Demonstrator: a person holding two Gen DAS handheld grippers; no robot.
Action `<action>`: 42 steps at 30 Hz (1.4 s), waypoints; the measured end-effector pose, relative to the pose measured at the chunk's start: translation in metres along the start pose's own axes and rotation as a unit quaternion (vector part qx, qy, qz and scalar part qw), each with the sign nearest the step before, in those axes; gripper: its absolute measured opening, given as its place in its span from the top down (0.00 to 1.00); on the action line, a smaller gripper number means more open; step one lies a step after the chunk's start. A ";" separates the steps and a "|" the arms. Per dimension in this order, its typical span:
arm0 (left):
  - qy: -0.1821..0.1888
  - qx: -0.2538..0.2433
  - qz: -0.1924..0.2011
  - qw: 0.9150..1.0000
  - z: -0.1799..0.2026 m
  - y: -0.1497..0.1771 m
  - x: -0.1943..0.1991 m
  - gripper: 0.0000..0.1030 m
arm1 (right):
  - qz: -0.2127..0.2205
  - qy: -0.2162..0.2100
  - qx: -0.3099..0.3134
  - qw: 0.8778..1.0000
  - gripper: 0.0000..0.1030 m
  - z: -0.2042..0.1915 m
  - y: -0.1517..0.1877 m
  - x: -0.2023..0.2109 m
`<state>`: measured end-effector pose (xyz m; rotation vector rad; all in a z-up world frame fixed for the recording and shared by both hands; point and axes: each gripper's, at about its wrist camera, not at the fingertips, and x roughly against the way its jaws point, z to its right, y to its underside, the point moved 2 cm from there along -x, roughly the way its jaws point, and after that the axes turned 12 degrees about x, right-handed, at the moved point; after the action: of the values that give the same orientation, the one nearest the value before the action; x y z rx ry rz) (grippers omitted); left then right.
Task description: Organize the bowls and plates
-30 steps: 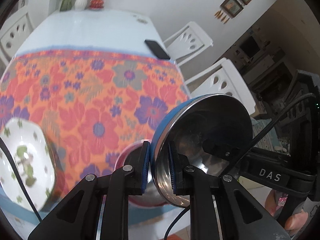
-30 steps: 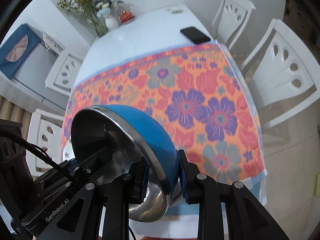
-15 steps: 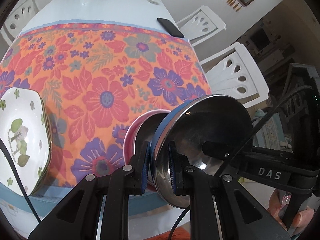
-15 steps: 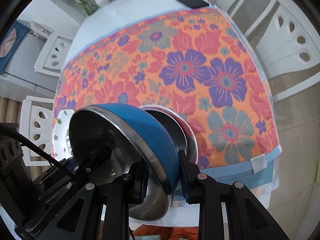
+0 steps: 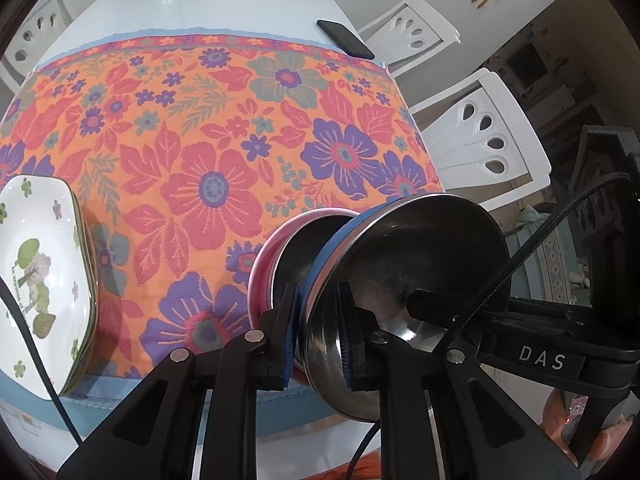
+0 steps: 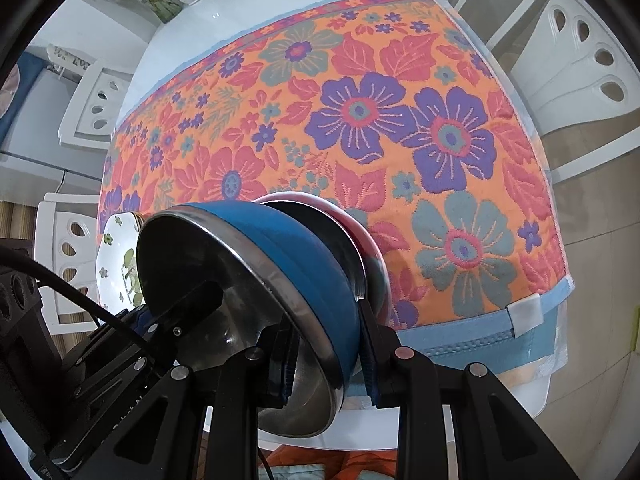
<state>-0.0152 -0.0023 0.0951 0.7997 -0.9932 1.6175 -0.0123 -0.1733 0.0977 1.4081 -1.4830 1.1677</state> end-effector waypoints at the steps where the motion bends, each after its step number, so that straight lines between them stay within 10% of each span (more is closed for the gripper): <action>1: -0.002 0.000 0.001 1.000 0.000 0.000 0.000 0.85 | 0.000 -0.002 -0.001 1.000 0.74 0.000 0.000 0.000; 27: -0.012 0.021 0.005 1.000 -0.026 0.013 0.000 0.83 | 0.036 -0.036 0.016 0.999 0.74 -0.002 0.030 -0.001; 42: 0.022 -0.010 0.066 0.998 0.000 0.025 0.075 0.83 | 0.157 -0.024 0.046 0.986 0.74 -0.022 0.042 0.082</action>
<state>-0.0581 0.0259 0.1551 0.6938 -1.0476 1.7263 -0.0633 -0.1777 0.1775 1.3005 -1.7520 1.4177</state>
